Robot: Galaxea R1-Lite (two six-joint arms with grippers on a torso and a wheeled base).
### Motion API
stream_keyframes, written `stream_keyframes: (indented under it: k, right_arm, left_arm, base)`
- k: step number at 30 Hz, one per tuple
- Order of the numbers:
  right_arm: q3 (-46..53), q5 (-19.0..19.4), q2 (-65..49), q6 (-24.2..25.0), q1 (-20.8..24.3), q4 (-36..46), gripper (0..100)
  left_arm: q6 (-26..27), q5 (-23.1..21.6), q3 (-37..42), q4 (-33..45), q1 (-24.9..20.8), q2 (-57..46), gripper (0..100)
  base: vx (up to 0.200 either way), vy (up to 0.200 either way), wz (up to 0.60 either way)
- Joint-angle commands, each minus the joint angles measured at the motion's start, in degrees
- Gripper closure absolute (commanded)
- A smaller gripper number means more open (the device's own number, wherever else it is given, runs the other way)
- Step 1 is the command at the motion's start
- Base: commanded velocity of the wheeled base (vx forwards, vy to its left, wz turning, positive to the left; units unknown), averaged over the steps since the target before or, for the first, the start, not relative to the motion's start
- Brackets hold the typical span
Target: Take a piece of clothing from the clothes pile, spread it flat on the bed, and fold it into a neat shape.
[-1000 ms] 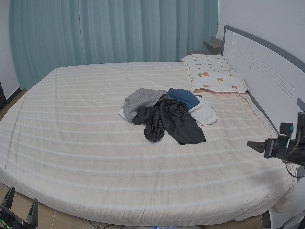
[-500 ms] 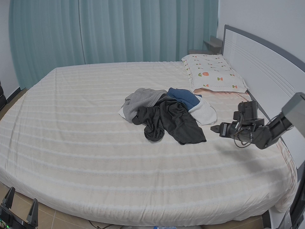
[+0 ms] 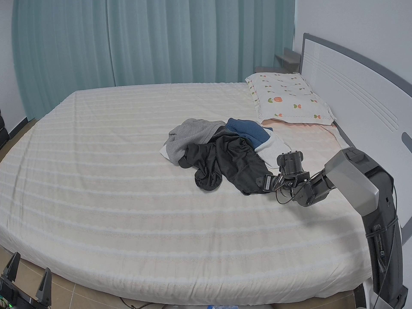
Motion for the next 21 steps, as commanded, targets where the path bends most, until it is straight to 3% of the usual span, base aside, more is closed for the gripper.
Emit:
stream_keyframes:
  k: [1, 2, 17, 21]
  right_arm:
    - [-0.87, -0.06, 1.72, -0.01, 0.15, -0.08, 0]
    - [-0.87, -0.06, 1.72, -0.10, 0.15, 0.01, 100]
    - [-1.84, 0.46, 1.36, 0.16, 0.50, -0.08, 100]
    - [1.15, 2.93, -3.65, 7.19, 0.50, 0.01, 100]
  left_arm:
    - [-0.01, -0.05, 0.92, -0.01, 0.01, -0.92, 0]
    - [-0.01, -0.05, 0.92, -0.01, 0.01, -1.01, 0]
    - [-0.01, -0.05, 0.92, -0.01, 0.01, -1.01, 0]
    - [-0.01, 0.04, 0.92, -0.01, 0.01, -0.92, 0]
  base:
    - [0.000, 0.000, 0.00]
    - [0.000, 0.000, 0.00]
    - [0.000, 0.000, 0.00]
    - [0.000, 0.000, 0.00]
